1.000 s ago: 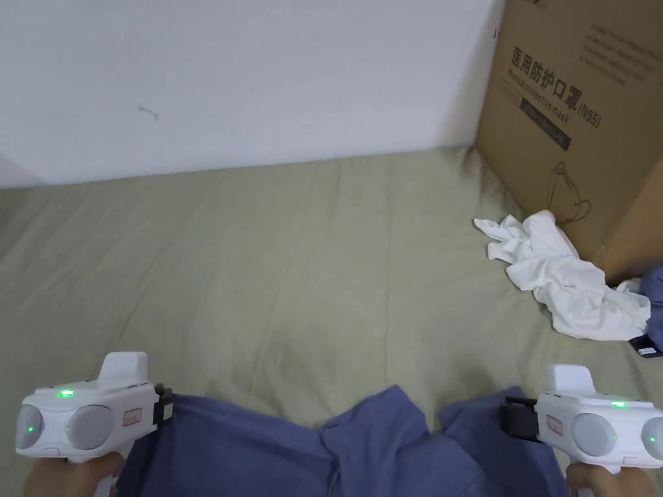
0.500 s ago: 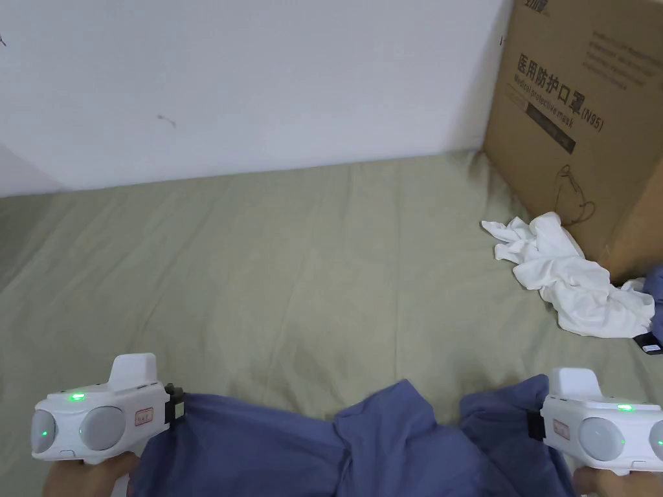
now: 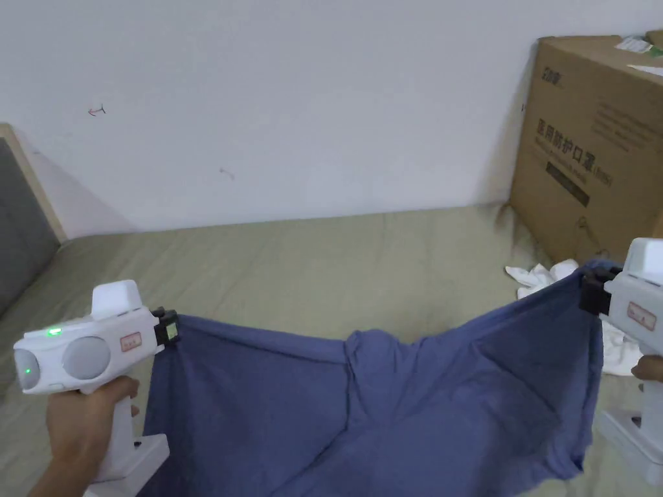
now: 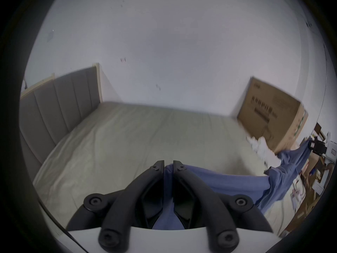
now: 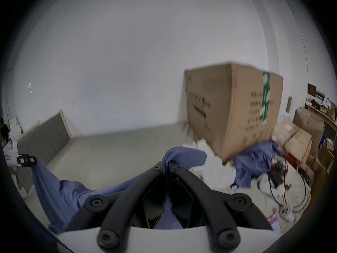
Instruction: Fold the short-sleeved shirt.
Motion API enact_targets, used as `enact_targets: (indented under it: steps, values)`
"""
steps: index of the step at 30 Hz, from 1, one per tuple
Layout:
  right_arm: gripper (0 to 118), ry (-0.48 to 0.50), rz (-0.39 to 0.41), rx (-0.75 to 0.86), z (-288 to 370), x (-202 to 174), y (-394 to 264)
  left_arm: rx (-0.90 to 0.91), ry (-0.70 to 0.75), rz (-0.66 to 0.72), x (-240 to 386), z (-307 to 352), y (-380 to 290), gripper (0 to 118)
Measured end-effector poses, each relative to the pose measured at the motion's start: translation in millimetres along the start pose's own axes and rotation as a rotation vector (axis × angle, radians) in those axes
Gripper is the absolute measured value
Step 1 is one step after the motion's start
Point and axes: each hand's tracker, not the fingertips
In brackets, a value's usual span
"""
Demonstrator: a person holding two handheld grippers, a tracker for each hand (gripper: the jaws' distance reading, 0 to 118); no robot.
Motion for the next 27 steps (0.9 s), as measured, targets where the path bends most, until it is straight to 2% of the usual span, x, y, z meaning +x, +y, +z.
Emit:
enact_targets:
  steps: [4, 7, 10, 17, 23, 27]
  values:
    - [1, 0.044, -0.011, 0.119, 15.8, -12.0, 64.4, 0.129, 0.003, -0.013, 3.4, 40.1, 61.4, 7]
    - [1, 0.066, 0.039, 0.205, 21.1, -29.1, 112.8, 0.212, 0.011, -0.027, 8.2, 61.4, 109.6, 7]
    - [1, 0.085, 0.054, 0.262, 15.9, -42.0, 154.6, 0.286, 0.031, -0.028, 11.3, 75.5, 153.3, 7]
    - [1, 0.059, 0.123, 0.317, -25.2, -65.7, 238.5, 0.343, 0.082, -0.026, 11.2, 65.2, 245.1, 7]
    - [1, 0.039, 0.118, 0.343, -64.8, -78.0, 273.8, 0.382, 0.125, -0.014, 7.6, 29.0, 284.5, 7]
    - [1, 0.050, 0.094, 0.358, -95.2, -77.4, 275.8, 0.384, 0.100, 0.007, 1.5, -1.3, 284.5, 7]
